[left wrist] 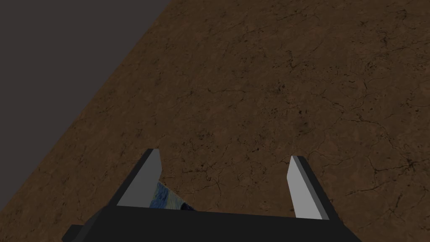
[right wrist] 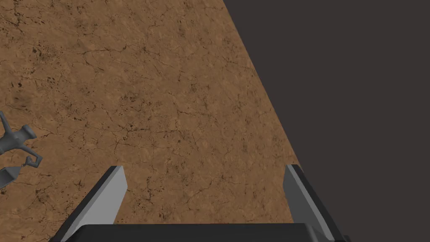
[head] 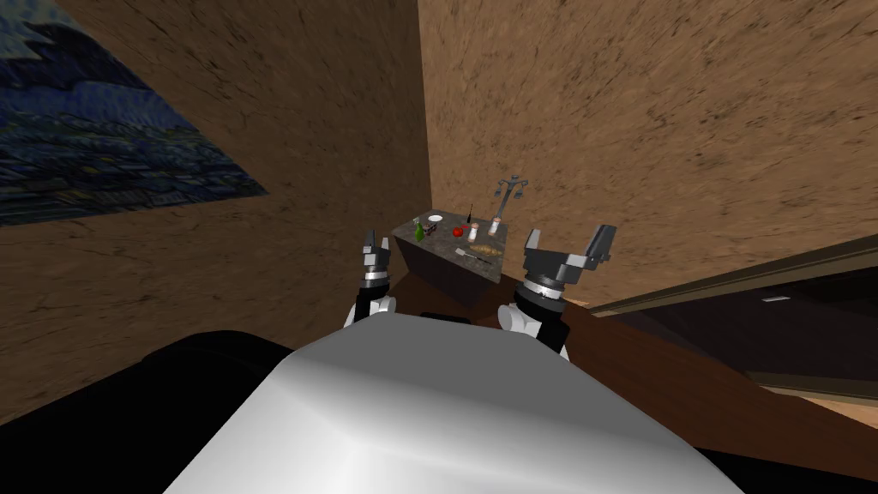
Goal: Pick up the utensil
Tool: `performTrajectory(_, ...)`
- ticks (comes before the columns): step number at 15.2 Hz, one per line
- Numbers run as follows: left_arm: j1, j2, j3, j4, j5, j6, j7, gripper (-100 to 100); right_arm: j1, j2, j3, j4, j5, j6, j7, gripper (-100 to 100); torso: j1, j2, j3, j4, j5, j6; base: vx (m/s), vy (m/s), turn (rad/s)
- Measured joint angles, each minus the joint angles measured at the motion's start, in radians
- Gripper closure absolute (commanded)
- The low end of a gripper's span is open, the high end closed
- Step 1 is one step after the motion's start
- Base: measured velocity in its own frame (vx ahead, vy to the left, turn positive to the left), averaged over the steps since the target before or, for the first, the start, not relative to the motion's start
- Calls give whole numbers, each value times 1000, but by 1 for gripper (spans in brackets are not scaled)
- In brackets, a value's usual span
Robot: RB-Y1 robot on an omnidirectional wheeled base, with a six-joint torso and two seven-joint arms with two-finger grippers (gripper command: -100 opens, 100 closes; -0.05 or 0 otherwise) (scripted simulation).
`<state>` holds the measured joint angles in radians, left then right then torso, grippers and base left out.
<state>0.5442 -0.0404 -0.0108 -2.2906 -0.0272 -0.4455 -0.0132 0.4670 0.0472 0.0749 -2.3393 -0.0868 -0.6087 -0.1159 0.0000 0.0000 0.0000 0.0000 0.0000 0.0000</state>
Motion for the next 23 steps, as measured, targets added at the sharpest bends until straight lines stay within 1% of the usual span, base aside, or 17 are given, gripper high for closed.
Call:
performTrajectory(4,0,0,0,0,0,0,0,0,12,-73,11,15,2,-2,9,-100,2,0,0,0,0,0,-4,37,25)
performTrajectory(6,0,0,0,0,0,0,0,0,15,-115,15,32,2,-2,14,-100,3,0,0,0,1,0,-3,50,34)
performTrajectory(9,0,0,0,0,0,0,0,0,28,-178,32,48,6,4,30,-100,4,0,0,0,1,0,-5,59,42)
performTrajectory(12,0,0,0,0,0,0,0,0,45,-250,44,74,7,7,43,-100,5,0,0,0,1,0,-2,62,36)
performTrajectory(15,0,0,0,0,0,0,0,0,57,-308,61,100,11,5,59,-100,5,0,0,0,1,0,-1,72,60)
performTrajectory(16,0,0,0,0,0,0,0,0,76,-332,71,105,13,3,66,-100,6,1,0,0,1,0,-3,82,57)
performTrajectory(17,0,0,0,0,0,0,0,0,82,-355,79,115,15,3,74,-100,6,0,0,0,1,0,-3,53,9)
performTrajectory(18,0,0,0,0,0,0,0,0,78,-371,82,122,15,7,78,-100,5,0,0,0,1,0,0,64,50)
performTrajectory(21,0,0,0,0,0,0,0,0,90,-429,100,154,20,9,96,-100,4,0,0,0,1,0,5,67,46)
performTrajectory(23,0,0,0,0,0,0,0,0,97,-474,109,171,19,20,106,-100,5,0,0,0,1,0,1,65,48)
